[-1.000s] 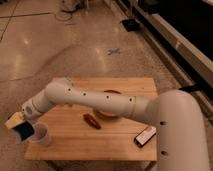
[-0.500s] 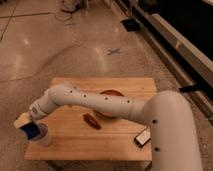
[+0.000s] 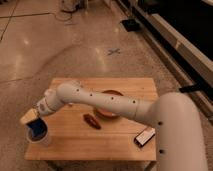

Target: Place the white sponge in the ceramic cup

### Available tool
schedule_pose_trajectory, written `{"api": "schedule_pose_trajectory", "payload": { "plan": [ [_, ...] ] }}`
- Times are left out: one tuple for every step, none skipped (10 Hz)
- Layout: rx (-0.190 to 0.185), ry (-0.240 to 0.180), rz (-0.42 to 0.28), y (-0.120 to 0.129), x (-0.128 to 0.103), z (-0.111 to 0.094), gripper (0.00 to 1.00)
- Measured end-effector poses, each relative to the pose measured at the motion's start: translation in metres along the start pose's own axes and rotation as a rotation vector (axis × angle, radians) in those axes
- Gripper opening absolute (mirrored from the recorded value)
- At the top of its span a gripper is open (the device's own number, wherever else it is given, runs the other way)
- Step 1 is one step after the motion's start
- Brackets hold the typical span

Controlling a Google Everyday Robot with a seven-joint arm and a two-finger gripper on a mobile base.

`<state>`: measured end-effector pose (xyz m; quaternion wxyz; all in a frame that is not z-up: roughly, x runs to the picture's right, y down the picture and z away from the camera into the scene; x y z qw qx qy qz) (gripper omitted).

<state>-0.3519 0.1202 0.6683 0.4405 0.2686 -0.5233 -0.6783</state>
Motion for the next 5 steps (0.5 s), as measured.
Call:
{"api": "schedule_pose_trajectory", "payload": {
  "plan": [
    [0.006, 0.008, 0.006, -0.0035, 0.0015, -0.0033, 0.8],
    [0.013, 0.018, 0.012, -0.0058, 0.0033, -0.0075, 0.8],
    [0.013, 0.024, 0.015, -0.0051, 0.0043, -0.0107, 0.8],
    [0.014, 0.023, 0.014, -0.0057, 0.0041, -0.0101, 0.8],
    [0.016, 0.021, 0.013, -0.0068, 0.004, -0.0089, 0.8]
  ]
}}
